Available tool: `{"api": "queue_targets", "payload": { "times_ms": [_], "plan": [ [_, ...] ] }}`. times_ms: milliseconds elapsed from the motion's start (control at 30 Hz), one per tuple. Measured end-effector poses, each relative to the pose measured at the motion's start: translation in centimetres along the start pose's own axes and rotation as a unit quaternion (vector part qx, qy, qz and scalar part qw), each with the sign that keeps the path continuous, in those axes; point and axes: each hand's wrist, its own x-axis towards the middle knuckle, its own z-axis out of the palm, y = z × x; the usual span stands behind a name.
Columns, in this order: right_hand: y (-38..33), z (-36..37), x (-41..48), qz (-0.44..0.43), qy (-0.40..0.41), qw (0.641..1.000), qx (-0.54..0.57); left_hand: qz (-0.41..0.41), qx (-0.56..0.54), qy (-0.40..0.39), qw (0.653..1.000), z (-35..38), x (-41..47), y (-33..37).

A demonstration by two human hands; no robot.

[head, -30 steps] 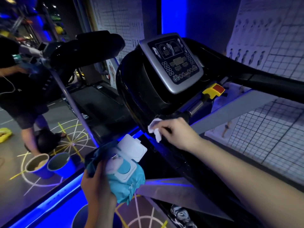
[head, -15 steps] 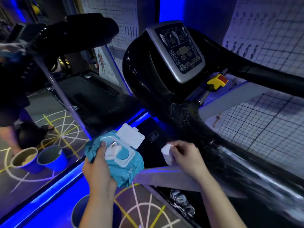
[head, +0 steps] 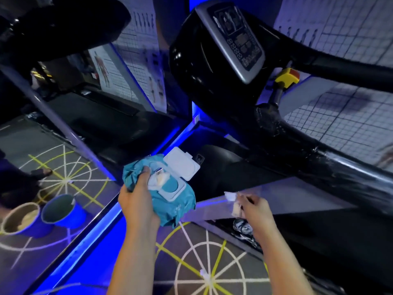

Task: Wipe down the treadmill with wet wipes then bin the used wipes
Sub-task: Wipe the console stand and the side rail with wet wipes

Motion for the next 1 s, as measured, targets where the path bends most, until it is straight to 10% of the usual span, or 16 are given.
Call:
{"api": "queue_targets", "payload": {
  "times_ms": [300,467,733,1000],
  "plan": [
    [4.5,4.2,-4.6,0.125,0.061,0.972,0.187,-0.059,0.07,-0.054,0.994,-4.2,3.0,0.3],
    [6.0,5.2,-6.8,0.106,0.083,0.99,0.03,-0.096,0.114,-0.084,0.985,-6.0,3.2,-0.5],
    [-6.4,9.5,-13.2,-0.242,-0.095,0.955,-0.142,-0.093,0.162,-0.132,0.973,-6.5,2.7,-0.1],
    [-6.6,12.5,-15.0,-0.353,0.002,0.902,-0.249,-0.077,0.151,-0.2,0.965,-6.2,0.8,1.3]
  ]
}}
